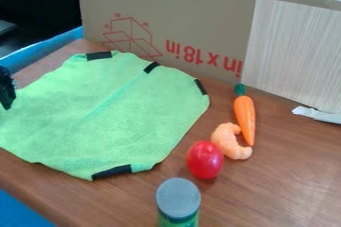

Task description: Fold the cloth from bottom left to top right

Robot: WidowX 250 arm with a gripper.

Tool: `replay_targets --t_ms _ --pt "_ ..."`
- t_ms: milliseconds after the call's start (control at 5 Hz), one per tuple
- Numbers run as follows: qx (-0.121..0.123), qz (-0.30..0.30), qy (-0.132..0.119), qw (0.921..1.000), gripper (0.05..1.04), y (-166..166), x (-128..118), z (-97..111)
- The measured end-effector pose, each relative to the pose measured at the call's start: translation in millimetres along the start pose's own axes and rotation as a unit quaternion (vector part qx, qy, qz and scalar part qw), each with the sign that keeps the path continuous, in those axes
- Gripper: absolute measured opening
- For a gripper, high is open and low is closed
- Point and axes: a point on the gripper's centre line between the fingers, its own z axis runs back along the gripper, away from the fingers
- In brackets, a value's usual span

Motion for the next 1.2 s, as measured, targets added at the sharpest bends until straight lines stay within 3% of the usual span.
replay_targets --t_ms 400,600,1000,1200 --pt "-0.006 0.022 -0.003 0.9997 0.999 8 -12 -11" --pt "-0.004 0.036 0.002 0.9993 0.945 9 -14 -19" --pt "0.002 0.052 -0.012 0.9986 0.366 14 -7 -28" --pt "-0.023 0.053 0.002 0.9983 0.164 6 -9 -27"
